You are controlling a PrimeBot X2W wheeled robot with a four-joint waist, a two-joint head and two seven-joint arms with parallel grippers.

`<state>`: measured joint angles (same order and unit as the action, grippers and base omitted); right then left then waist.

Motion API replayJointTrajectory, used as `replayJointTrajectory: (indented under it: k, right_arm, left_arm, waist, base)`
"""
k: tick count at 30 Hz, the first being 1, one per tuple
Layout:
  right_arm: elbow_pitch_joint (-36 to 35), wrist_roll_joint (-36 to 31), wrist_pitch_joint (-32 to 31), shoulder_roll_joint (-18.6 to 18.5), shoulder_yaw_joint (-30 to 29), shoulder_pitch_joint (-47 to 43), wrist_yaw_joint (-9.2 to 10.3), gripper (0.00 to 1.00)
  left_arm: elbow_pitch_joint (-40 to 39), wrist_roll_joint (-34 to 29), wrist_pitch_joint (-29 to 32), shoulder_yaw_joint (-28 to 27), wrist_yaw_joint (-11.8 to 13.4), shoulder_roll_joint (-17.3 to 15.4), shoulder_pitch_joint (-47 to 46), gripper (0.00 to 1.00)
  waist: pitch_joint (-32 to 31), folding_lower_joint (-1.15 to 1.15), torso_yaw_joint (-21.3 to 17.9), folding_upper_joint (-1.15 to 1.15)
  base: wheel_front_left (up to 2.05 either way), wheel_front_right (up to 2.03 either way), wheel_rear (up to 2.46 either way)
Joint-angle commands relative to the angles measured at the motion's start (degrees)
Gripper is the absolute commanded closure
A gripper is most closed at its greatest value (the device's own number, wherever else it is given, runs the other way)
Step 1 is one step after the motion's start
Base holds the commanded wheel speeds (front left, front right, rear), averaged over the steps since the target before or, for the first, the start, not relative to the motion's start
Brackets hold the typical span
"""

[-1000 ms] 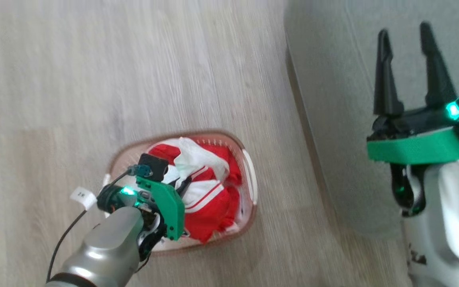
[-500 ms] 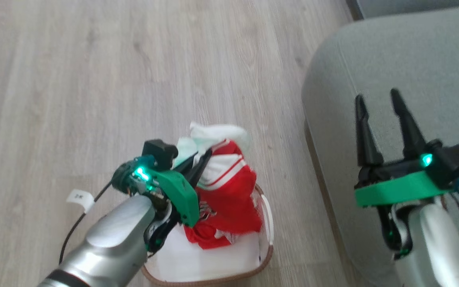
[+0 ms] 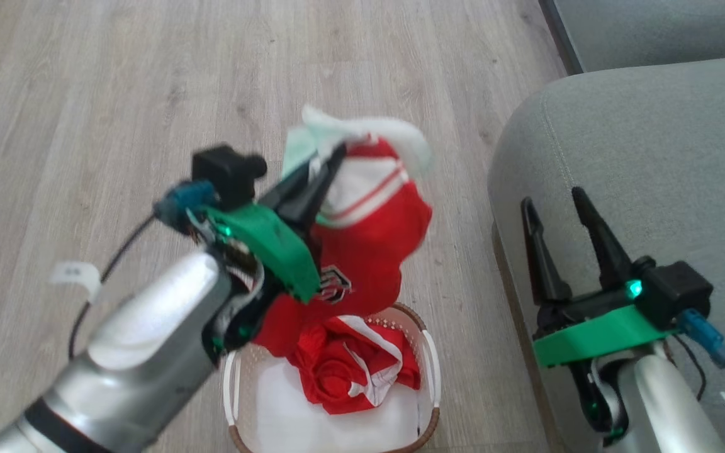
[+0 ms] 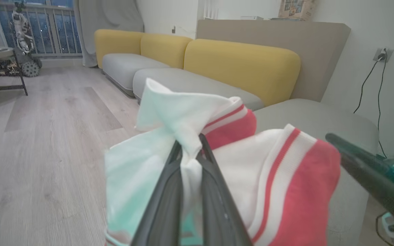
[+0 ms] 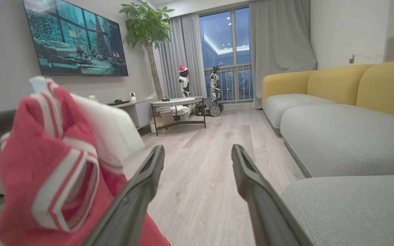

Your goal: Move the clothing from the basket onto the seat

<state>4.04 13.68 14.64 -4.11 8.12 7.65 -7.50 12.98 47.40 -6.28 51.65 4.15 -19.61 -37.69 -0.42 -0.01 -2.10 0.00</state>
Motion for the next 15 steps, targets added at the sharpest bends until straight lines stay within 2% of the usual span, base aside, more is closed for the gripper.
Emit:
replayJointTrajectory:
  k: [1,9,15]
  right_arm:
    - [-1.5,0.5,0.4,-0.8,1.9,1.0,0.01,0.0]
    - [-1.4,1.9,0.4,-1.9,5.1,1.3,0.01,0.0]
    - [-1.3,6.2,0.4,-5.2,12.7,1.7,0.01,0.0]
  left_arm:
    - [-3.4,0.0,0.4,-3.7,0.8,-2.2,-5.4,1.0]
    - [-6.5,0.0,2.3,-4.7,2.4,-3.3,-7.6,1.0]
    - [-7.1,-0.1,2.7,-4.4,2.3,-2.7,-8.7,1.0]
  waist:
    - [0.0,0.01,-0.1,0.0]
    - [0.4,0.01,-0.5,0.0]
    - [0.6,0.01,-0.2,0.0]
  base:
    - [0.0,0.0,0.0]
    - [0.0,0.0,0.0]
    - [0.0,0.0,0.0]
